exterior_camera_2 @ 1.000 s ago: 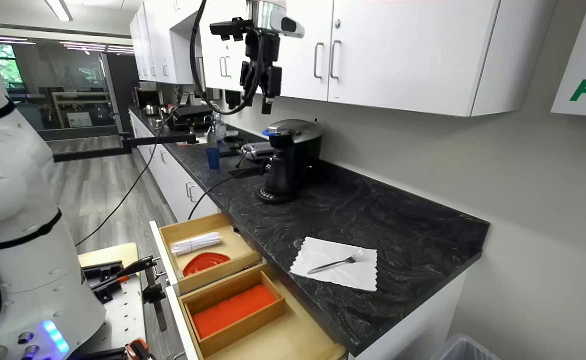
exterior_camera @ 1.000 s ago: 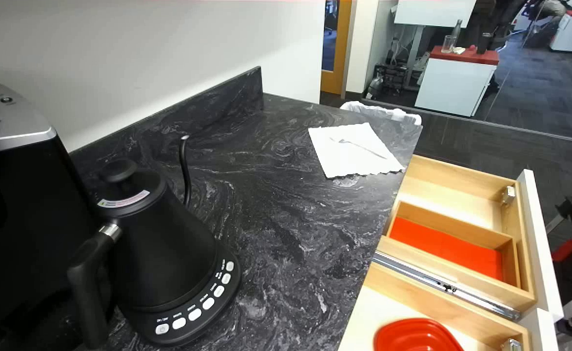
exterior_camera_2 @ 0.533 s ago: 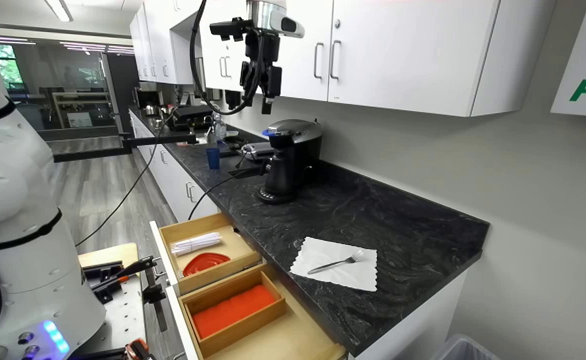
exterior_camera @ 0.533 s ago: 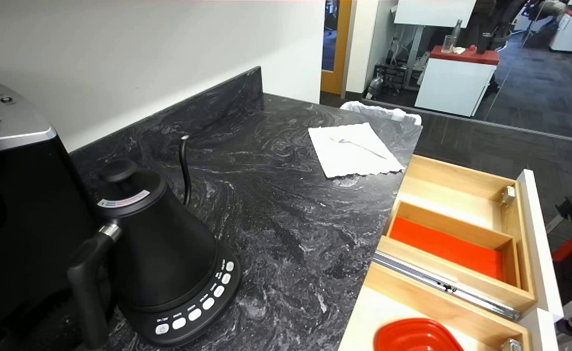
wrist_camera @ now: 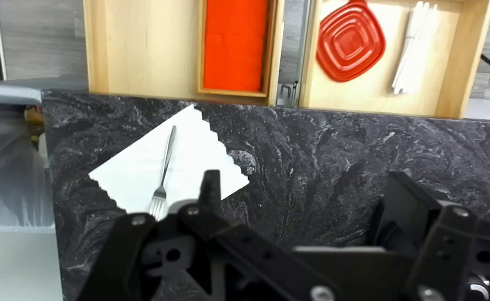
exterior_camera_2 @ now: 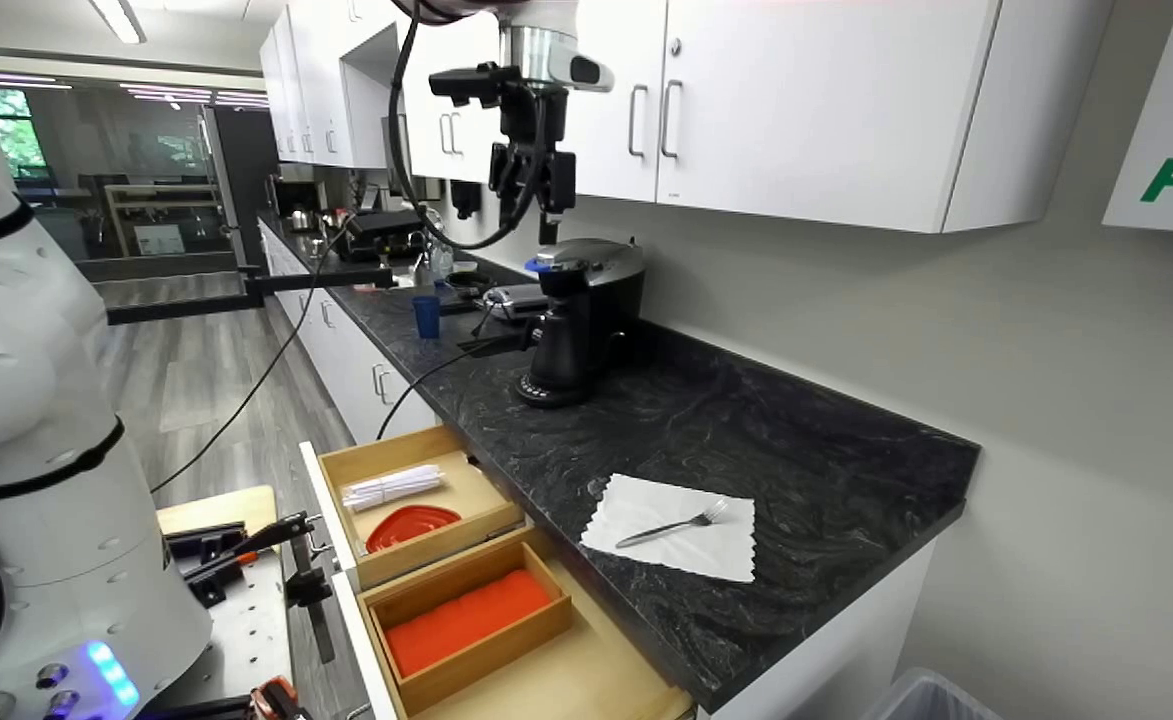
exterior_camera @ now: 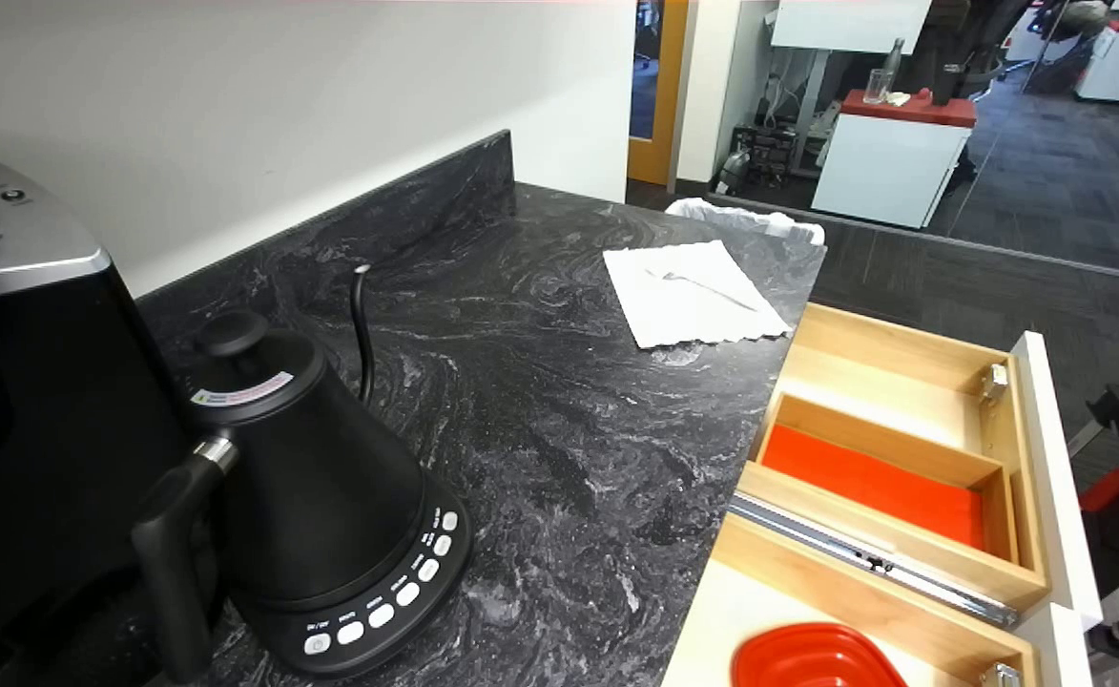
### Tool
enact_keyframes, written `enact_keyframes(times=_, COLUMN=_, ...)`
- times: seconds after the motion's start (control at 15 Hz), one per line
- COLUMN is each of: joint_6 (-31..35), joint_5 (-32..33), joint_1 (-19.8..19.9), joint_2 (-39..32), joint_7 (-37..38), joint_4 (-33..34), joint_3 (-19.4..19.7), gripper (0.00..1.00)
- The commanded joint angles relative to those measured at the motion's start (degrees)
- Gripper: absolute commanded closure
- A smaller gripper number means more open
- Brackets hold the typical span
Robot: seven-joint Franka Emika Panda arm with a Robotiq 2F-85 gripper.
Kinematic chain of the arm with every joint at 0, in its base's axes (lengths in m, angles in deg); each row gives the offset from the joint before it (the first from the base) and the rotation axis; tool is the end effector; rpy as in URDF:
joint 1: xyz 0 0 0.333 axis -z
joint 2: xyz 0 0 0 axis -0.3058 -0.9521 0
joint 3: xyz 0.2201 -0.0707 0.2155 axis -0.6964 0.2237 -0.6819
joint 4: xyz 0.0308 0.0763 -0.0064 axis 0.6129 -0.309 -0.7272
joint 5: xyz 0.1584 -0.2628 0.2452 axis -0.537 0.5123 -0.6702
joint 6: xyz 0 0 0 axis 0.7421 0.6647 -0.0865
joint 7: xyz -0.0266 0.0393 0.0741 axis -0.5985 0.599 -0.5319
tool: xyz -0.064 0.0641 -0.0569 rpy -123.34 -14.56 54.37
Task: Remove the fork from the counter and place it in the open drawer on the right
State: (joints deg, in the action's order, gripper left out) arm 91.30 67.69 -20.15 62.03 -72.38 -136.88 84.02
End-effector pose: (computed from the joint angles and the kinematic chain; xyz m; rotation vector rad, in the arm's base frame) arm 0.4751 0.0245 0.5454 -3.0644 -0.1834 0.0388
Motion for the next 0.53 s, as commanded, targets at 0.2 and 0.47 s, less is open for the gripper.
enact_keyframes(times=0.2, joint_6=18.97, joint_5=8.82, joint_1=2.03, joint_2=-1.16, joint_7=-4.05, joint_4=-14.85, joint_3=1.09, gripper=0.0)
enact_keyframes(times=0.47, joint_6=24.57, joint_5=10.91, joint_1=2.87, joint_2=-2.56, joint_7=-2.31, joint_4=-18.34, joint_3=1.41, gripper=0.0)
